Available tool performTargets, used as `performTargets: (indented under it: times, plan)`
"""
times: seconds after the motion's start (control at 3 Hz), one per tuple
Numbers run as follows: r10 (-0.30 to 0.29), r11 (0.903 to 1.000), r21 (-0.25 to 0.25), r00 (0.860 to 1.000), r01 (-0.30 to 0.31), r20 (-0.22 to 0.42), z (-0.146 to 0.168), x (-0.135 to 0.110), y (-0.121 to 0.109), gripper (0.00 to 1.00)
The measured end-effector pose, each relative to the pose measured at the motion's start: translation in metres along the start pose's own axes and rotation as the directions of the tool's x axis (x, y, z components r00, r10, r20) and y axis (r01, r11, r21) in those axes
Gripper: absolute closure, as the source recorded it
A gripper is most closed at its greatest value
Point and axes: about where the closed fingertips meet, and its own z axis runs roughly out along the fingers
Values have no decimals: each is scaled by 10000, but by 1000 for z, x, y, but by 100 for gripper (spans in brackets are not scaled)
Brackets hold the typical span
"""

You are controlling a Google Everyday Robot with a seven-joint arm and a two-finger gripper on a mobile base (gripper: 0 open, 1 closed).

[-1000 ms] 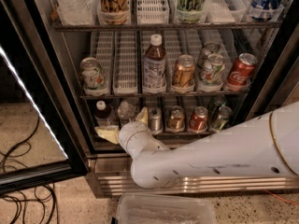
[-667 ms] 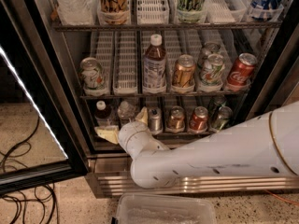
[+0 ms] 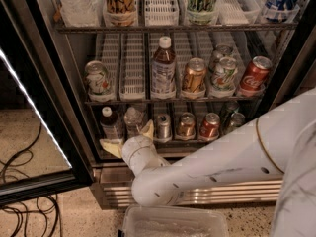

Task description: Pick water bottle from bottom shelf of fridge

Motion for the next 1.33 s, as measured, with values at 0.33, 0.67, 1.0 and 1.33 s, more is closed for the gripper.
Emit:
performTargets:
  times: [0.33, 0.67, 1.0, 1.33]
  plan:
    - [-46, 9997, 244, 9999, 44, 90, 4, 6, 2, 9]
    - [-183, 9989, 424, 9996, 174, 195, 5, 7, 3, 20]
    - [-172, 9982, 585, 9996, 159, 207, 6, 9, 2, 23]
    - [-179, 9965, 821, 9995, 158, 248, 7, 10, 1, 35]
